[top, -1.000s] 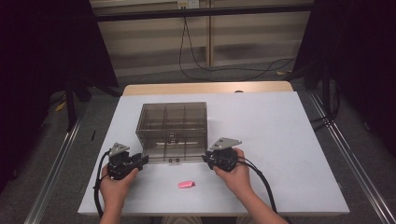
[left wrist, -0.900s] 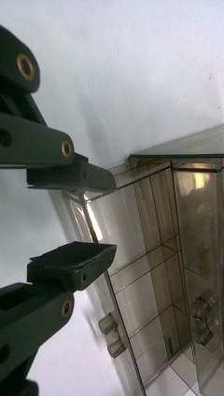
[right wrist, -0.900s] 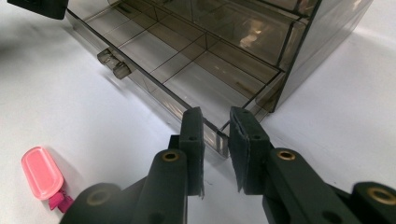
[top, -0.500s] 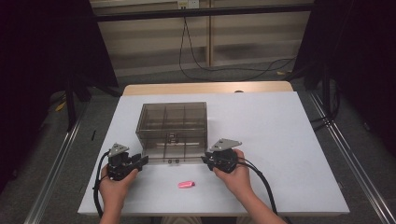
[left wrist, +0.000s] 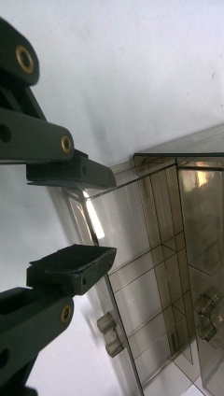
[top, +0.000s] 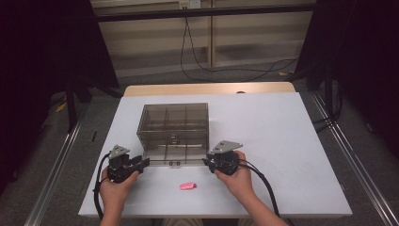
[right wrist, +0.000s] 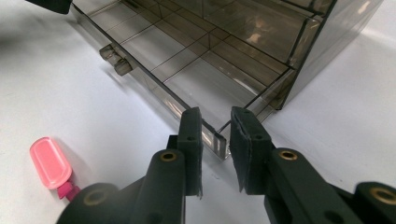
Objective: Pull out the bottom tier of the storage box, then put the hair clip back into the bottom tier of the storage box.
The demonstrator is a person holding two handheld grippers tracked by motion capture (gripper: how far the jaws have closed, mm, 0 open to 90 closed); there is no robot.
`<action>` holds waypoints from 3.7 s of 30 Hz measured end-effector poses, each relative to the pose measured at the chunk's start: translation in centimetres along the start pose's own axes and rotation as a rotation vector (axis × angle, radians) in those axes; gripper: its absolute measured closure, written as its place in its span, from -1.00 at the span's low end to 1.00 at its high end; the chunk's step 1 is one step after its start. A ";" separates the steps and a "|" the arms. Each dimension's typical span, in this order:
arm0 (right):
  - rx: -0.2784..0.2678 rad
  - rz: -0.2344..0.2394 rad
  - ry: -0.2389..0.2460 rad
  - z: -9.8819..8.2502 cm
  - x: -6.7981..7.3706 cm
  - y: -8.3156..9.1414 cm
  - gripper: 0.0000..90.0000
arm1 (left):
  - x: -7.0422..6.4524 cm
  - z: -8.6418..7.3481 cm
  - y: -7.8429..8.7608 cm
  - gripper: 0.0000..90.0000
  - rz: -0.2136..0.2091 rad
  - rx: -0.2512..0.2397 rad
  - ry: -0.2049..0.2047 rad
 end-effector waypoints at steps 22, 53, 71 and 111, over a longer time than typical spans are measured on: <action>0.002 0.013 0.002 0.0 0.3 0.4 0.68 | -0.3 -0.3 0.4 0.32 -0.027 0.018 -0.003; -0.002 0.030 -0.003 -0.4 0.8 0.8 0.70 | -0.6 -0.8 1.1 0.32 -0.026 0.022 -0.002; -0.001 0.048 0.002 -0.3 1.1 1.7 0.46 | -1.0 -0.6 1.5 0.05 -0.042 0.005 0.009; 0.052 0.159 0.030 -1.8 3.5 1.7 0.04 | -0.3 -0.6 1.6 -0.63 -0.015 0.028 0.022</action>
Point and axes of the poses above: each handheld gripper's, and its own axes: y roughly backward along the jaws, z roughly out of its top, x roughly to its left, the point moved 7 cm from there along -y, roughly forward along the jaws, and after that the axes turned 5 degrees about z, right-handed, at the moved point
